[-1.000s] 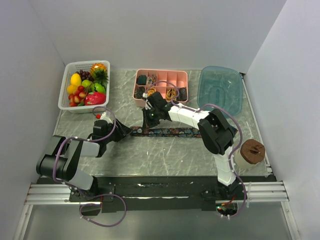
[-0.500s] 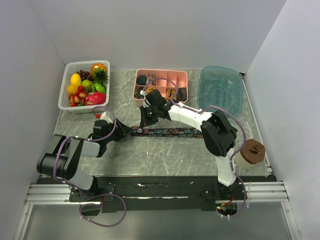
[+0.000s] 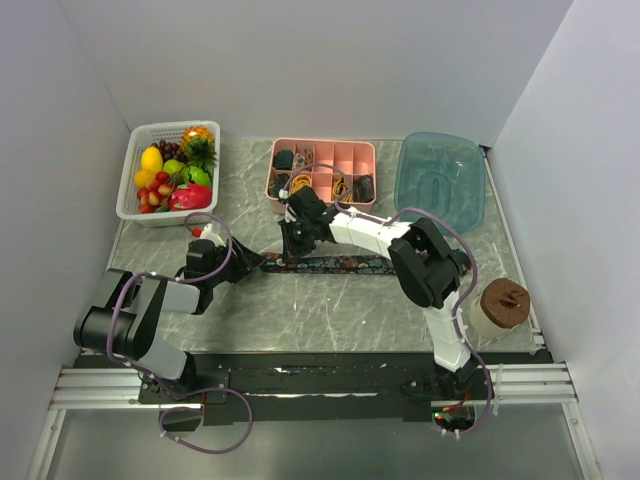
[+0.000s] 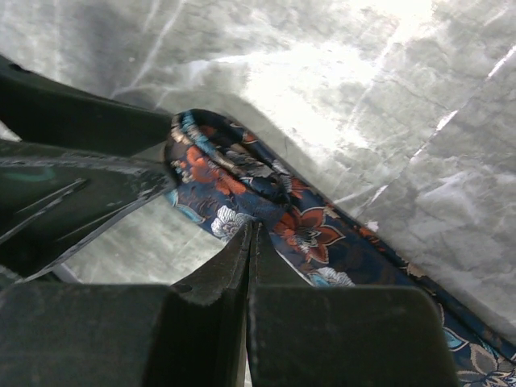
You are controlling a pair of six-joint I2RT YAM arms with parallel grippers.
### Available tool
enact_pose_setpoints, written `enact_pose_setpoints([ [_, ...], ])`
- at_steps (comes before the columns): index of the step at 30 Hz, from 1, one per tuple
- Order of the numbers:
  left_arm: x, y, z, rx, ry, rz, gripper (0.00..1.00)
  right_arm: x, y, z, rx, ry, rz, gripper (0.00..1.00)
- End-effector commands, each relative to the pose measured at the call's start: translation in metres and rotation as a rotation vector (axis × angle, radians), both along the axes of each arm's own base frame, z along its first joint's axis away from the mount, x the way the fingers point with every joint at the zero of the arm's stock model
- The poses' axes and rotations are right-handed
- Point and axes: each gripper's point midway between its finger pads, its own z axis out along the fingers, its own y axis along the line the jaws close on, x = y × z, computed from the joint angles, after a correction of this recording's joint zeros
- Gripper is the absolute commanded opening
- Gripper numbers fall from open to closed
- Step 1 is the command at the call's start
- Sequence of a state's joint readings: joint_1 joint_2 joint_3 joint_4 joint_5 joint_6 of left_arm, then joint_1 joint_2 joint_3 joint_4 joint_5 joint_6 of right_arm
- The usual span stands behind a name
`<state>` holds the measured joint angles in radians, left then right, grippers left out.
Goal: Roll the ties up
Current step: Roll the tie at the center of the board.
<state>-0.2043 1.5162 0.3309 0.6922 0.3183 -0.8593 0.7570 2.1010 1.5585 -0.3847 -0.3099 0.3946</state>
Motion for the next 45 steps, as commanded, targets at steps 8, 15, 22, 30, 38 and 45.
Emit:
enact_pose_setpoints([
  [8,0.007,-0.01,0.015,-0.066,-0.076,-0.037,0.56,0.01,0.007,-0.008,-0.018,-0.028,-0.004,0.0],
  [15,0.008,-0.017,0.017,-0.102,-0.092,-0.051,0.54,0.008,0.009,-0.012,-0.007,-0.015,-0.007,0.0],
  [22,0.009,-0.032,0.018,-0.121,-0.101,-0.081,0.49,0.006,0.01,-0.02,-0.005,0.003,-0.006,0.0],
  [30,0.008,-0.032,0.025,-0.116,-0.118,-0.058,0.38,0.004,0.016,-0.021,0.025,0.02,-0.002,0.0],
  [38,0.016,-0.025,0.041,-0.02,-0.132,-0.046,0.27,0.004,0.03,-0.016,0.101,0.024,0.006,0.0],
  [45,0.022,-0.026,0.047,0.089,-0.102,-0.055,0.08,0.012,0.044,-0.012,0.162,0.016,-0.01,0.0],
])
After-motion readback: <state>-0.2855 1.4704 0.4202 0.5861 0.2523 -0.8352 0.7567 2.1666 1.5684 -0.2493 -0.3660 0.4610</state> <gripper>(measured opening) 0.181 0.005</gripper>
